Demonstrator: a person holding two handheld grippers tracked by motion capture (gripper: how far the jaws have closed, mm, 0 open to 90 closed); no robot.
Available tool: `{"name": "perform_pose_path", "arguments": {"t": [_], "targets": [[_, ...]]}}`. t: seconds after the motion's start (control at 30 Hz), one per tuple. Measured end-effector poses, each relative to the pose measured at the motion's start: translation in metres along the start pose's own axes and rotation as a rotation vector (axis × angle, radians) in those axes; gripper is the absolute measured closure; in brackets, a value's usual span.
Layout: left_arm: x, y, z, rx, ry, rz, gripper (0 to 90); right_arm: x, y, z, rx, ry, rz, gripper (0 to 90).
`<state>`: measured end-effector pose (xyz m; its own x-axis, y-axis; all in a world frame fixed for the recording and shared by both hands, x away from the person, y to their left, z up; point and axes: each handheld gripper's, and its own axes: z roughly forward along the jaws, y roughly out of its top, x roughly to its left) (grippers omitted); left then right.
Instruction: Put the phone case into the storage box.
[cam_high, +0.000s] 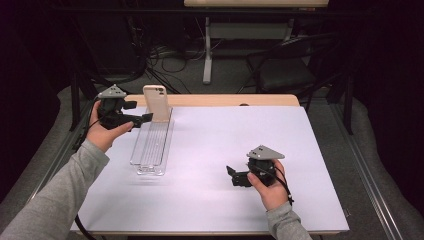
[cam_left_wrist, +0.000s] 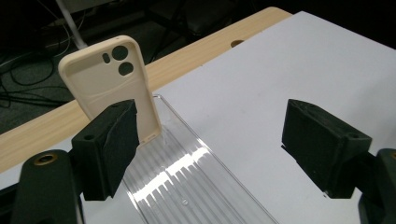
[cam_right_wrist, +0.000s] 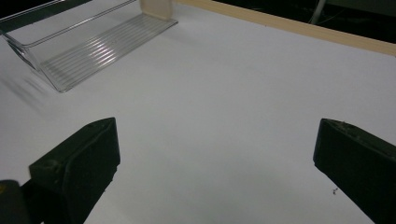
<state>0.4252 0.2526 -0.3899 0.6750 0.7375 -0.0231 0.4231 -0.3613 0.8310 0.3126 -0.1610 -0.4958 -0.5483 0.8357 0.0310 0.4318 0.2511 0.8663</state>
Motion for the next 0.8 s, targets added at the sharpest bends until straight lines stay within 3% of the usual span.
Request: {"name": "perform_pose_path", "arguments": {"t": [0.37,0.8], "targets": [[-0.016,-0.012,-0.002,-0.016,-0.055,-0.019,15.9,-0.001,-0.002,-0.006,0.002,0.0,-0.007,0.1],[-0.03,-0.037,-0.009,-0.037,-0.119,-0.002,5.7,-0.011,-0.007,-0.015,-0.004,-0.01,-0.004,0.0]]}}
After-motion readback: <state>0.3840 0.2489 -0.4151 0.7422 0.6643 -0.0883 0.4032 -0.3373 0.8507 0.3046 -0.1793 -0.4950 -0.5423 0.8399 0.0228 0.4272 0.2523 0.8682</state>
